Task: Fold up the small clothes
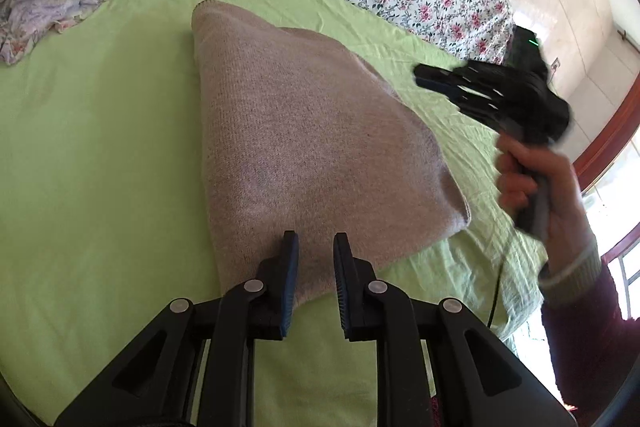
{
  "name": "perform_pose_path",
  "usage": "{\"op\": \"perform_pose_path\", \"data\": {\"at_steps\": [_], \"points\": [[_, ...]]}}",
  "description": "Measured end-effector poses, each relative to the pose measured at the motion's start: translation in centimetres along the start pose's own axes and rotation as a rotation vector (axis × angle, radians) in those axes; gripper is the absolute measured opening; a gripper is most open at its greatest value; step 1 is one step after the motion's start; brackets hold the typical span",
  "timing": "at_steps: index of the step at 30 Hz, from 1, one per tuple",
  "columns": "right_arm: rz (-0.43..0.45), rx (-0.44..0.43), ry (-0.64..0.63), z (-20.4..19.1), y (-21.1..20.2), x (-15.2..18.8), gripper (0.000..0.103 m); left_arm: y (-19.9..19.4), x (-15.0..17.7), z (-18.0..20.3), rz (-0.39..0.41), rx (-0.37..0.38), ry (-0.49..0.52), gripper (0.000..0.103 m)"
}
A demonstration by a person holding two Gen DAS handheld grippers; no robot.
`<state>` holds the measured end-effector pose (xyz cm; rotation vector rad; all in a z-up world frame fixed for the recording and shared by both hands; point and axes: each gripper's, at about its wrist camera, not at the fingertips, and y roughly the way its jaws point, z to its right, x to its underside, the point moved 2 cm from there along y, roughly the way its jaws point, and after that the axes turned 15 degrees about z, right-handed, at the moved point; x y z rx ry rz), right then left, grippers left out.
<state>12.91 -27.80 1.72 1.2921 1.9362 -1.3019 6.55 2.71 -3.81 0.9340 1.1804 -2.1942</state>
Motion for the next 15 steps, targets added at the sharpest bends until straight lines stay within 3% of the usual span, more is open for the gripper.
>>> {"op": "perform_pose_path", "data": {"at_steps": [4,7,10,15], "points": [[-0.070,-0.027,-0.062,-1.8,-3.2,5.6,0.015,-0.4,0.4,0.1,0.001,-0.001,0.009,0.019],[-0.143,0.122,-0.097,0.7,-2.2,8.8,0.012,0.3,1.1,-0.2,-0.017,-0.015,0.012,0.019],[-0.100,0.139,-0.032,2.6,-2.0,8.8,0.007,1.1,1.5,-0.2,-0.023,-0.020,0.019,0.019],[-0.071,0.141,-0.051,1.2,-3.3,8.2,0.009,1.2,1.8,0.0,-0.019,-0.044,0.025,0.019]]}}
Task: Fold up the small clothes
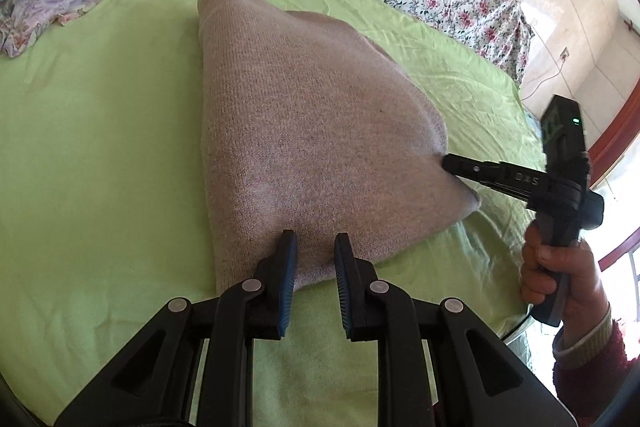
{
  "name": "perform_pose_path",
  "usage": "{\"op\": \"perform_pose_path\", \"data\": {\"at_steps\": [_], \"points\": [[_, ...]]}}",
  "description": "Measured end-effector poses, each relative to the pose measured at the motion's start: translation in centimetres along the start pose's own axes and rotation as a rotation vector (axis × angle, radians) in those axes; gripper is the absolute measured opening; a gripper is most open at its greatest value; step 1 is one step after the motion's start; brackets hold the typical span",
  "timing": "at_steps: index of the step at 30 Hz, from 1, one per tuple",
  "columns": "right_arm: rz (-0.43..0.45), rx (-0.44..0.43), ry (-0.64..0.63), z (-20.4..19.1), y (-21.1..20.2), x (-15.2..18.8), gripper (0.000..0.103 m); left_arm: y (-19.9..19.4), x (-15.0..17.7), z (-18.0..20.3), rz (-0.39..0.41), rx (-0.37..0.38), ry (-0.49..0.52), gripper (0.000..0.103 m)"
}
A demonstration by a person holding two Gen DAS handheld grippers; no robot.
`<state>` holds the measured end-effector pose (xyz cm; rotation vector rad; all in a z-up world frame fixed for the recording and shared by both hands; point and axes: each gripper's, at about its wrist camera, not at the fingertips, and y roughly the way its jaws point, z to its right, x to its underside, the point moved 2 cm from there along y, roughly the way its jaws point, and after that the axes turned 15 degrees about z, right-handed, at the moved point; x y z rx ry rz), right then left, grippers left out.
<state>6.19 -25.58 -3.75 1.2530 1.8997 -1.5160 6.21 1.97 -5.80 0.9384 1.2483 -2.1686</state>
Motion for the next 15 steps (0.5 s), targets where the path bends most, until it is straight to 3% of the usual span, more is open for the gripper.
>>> {"op": "perform_pose_path", "data": {"at_steps": [5,8,10,15], "points": [[0.041,-0.069,-0.066,-3.2,-3.2,1.0,0.011,0.0,-0.2,0.1,-0.015,-0.007,-0.010,0.019],[0.005,-0.028,-0.112,-3.2,-2.6,2.4,0.011,0.1,-0.3,0.4,-0.024,-0.012,0.006,0.021],[-0.044,0.011,-0.074,-2.0,-1.4,3.4,0.011,0.1,-0.3,0.5,-0.029,-0.014,0.019,0.021],[-0.022,0.001,-0.036,-1.5,-2.3,3.0,0.011,-1.0,-0.1,0.4,-0.024,-0.013,0.013,0.023]]}}
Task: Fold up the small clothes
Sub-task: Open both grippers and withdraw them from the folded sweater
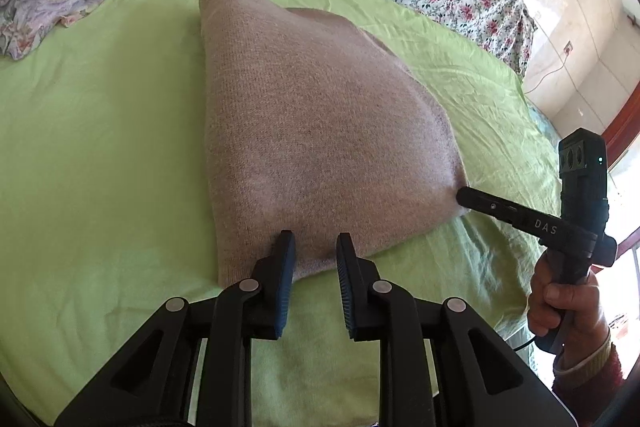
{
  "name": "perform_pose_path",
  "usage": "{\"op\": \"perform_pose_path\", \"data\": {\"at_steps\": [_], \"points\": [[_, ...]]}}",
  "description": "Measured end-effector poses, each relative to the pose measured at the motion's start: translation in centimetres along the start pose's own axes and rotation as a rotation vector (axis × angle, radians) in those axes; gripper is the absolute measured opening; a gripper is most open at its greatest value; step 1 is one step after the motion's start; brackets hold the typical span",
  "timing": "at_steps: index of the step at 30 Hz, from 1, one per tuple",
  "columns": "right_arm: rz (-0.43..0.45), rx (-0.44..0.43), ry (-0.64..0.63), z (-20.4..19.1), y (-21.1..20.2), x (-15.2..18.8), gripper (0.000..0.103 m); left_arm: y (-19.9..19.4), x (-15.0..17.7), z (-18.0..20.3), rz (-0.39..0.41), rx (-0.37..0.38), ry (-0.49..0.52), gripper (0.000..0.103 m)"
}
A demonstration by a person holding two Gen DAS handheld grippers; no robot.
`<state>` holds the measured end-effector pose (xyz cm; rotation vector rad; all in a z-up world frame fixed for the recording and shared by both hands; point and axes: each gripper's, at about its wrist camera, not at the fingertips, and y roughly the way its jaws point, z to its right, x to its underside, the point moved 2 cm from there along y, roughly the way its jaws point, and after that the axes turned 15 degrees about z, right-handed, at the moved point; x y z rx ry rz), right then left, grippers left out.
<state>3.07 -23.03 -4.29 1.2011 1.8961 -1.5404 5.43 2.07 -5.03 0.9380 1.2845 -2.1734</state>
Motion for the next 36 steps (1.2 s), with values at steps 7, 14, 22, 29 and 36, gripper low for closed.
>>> {"op": "perform_pose_path", "data": {"at_steps": [7,14,22,29,36], "points": [[0.033,0.010,0.023,-0.2,-1.9,-0.4,0.026,-2.3,0.7,-0.2,0.014,0.000,-0.009,0.035],[0.059,-0.014,0.034,-1.0,-3.9,0.9,0.047,-4.5,1.3,-1.6,0.042,-0.072,-0.036,0.057],[0.019,-0.030,0.013,-2.3,-4.4,3.1,0.049,-6.1,2.0,-3.5,0.065,-0.114,-0.083,0.064],[0.001,-0.034,-0.002,-2.9,-4.6,3.7,0.061,-6.6,1.4,-3.1,0.057,-0.235,-0.023,0.078],[0.012,-0.016,-0.052,-3.2,-5.2,2.8,0.077,-6.4,0.4,-1.3,0.043,-0.354,0.080,0.082]]}}
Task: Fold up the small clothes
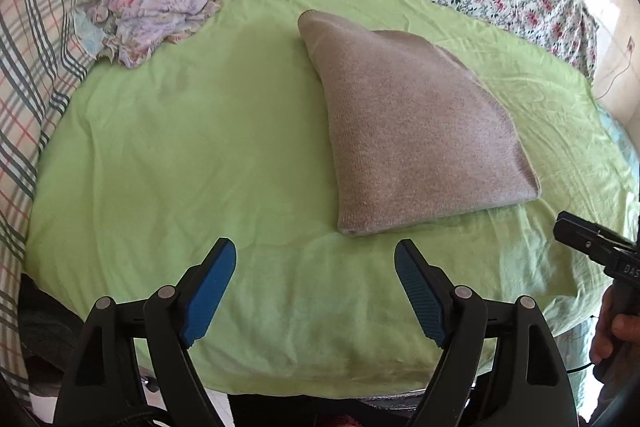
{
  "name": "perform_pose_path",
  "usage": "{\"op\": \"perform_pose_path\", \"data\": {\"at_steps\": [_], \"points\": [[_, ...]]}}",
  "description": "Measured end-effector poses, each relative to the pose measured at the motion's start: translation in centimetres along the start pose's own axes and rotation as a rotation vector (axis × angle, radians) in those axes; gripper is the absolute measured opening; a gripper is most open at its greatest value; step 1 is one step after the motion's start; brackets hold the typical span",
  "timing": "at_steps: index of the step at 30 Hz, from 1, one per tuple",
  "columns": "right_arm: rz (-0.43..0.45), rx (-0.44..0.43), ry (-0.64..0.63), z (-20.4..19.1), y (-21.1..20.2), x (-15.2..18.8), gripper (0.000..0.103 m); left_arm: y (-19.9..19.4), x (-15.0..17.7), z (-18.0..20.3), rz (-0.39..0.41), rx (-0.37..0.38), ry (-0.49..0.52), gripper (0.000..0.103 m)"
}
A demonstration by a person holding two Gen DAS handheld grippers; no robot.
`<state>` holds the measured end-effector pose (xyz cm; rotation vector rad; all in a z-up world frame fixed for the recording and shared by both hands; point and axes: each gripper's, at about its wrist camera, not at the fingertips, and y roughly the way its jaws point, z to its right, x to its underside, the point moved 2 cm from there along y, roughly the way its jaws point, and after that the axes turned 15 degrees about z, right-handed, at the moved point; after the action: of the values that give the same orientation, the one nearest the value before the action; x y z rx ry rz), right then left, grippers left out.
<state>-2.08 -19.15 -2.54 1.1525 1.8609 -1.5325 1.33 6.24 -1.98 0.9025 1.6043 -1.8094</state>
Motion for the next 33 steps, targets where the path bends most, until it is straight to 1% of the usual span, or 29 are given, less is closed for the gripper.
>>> {"op": "perform_pose_path", "data": {"at_steps": [6,12,17,24,30,33], "points": [[-0.007,0.008,-0.002,0.3,0.0,-0.4,0.079,0.2,-0.3,1.5,0.000,-0.047,0.071,0.084],[-0.015,0.007,-0.016,-0.3,0.3,-0.5,0.080,0.6,-0.6,2.0,0.001,-0.068,0.097,0.089],[-0.015,-0.006,-0.024,-1.0,1.0,-1.2,0.080,1.0,-1.1,1.9,0.001,-0.067,0.093,0.090],[0.000,-0.022,-0.024,-1.6,2.2,-2.8,0.080,1.9,-2.3,1.4,0.004,-0.047,0.056,0.090],[0.003,-0.022,-0.039,-2.0,3.9,-4.6,0.080,3.1,-3.8,1.9,0.008,-0.056,0.079,0.091],[0.006,-0.014,-0.018,-1.6,4.8,-5.8,0.080,3.5,-4.6,2.2,0.017,-0.067,0.091,0.092]]}}
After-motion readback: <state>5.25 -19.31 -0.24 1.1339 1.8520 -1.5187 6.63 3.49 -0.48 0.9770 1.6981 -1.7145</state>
